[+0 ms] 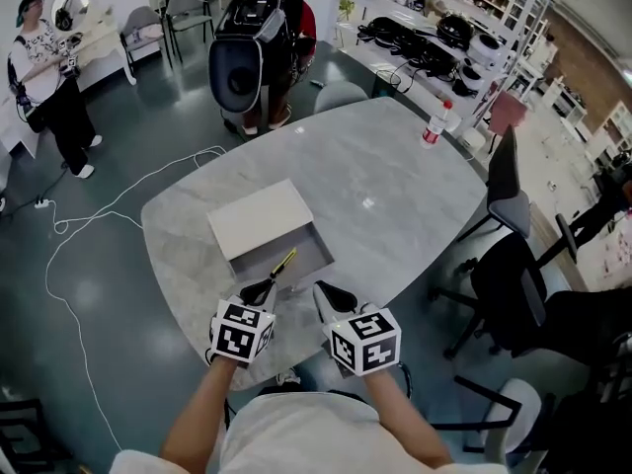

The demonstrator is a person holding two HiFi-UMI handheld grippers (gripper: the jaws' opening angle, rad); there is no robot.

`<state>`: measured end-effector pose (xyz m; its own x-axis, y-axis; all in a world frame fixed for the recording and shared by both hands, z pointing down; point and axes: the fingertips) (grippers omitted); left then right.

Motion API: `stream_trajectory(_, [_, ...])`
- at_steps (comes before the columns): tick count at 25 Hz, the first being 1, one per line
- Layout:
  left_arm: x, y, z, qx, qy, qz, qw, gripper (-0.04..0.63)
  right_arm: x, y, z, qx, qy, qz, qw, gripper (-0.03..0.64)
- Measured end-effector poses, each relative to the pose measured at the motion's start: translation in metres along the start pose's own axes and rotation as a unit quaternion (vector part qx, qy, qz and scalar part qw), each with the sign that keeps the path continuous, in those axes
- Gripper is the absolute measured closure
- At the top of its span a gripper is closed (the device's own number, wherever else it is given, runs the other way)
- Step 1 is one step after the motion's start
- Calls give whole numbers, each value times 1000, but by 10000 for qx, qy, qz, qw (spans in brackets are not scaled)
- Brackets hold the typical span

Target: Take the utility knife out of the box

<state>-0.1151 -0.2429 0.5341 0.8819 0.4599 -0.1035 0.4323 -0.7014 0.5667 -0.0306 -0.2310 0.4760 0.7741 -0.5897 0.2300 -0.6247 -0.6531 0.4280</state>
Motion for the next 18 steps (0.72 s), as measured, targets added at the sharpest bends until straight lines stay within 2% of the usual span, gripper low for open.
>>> stream_trajectory(6, [-11,17,-4,-269,167,-128,9994,572,0,17,3,-98,-54,63,9999,612])
stream_trajectory(10, [-14,31,-5,-480,426,-179,9978,572,8,30,5,-113,-29,173,9998,612])
stream_trajectory(18, [-22,53,-1,-901,685,-66,9936,572,27,57,20,-189,-127,695,9973,612])
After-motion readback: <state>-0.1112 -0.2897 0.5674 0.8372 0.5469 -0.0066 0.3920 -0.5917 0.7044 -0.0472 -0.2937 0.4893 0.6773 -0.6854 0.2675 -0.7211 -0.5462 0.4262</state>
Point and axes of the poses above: the fingertips, and each gripper's own axes: y forward along the fingers, x to its right, z out of its top, and after that the axes turned 2 degrees about x, right-handed
